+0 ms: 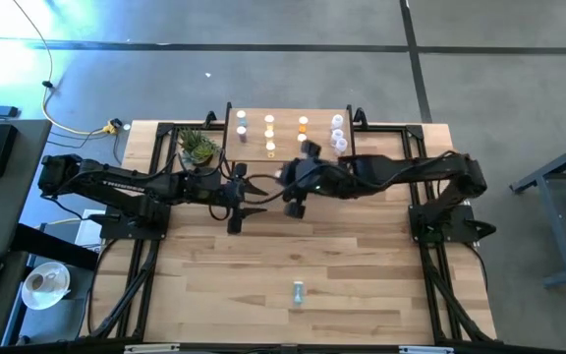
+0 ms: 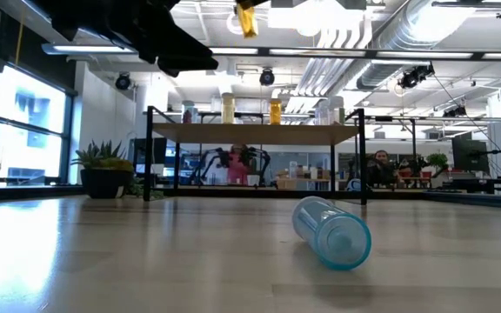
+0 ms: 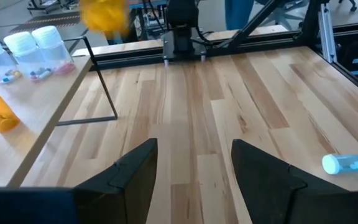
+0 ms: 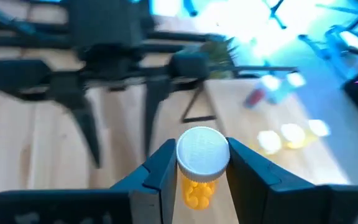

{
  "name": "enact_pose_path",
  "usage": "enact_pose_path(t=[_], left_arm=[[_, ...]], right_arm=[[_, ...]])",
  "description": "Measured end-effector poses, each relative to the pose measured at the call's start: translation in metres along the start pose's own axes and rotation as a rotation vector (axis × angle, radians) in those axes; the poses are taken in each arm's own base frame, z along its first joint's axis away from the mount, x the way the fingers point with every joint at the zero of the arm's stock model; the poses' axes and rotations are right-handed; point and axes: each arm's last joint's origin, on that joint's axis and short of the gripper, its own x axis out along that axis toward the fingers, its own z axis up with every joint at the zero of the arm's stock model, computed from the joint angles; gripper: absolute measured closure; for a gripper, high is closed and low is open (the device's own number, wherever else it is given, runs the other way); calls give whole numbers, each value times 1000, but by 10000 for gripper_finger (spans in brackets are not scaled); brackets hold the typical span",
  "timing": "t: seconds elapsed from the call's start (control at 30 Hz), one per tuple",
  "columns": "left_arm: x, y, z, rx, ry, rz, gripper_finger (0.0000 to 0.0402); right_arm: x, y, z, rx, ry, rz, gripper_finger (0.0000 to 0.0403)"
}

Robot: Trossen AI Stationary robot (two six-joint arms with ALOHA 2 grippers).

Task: Pick and place medicine bottles onto shelf by color
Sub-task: Put the orange pill bottle on the shelf aligned with the orange pill bottles

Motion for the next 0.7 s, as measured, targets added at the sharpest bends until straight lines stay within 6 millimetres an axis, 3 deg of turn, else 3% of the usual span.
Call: enact_pose_path(t=[0.4, 0.5, 0.7], left_arm=[[0, 0, 0, 0, 4, -1, 204], [0, 0, 0, 0, 4, -1, 205], [0, 0, 0, 0, 5, -1, 205]], right_arm=[[-48, -25, 1, -33, -13, -95, 300], [-45, -26, -9, -40, 49, -122, 300], [-15, -21, -49, -23, 172, -110, 300]])
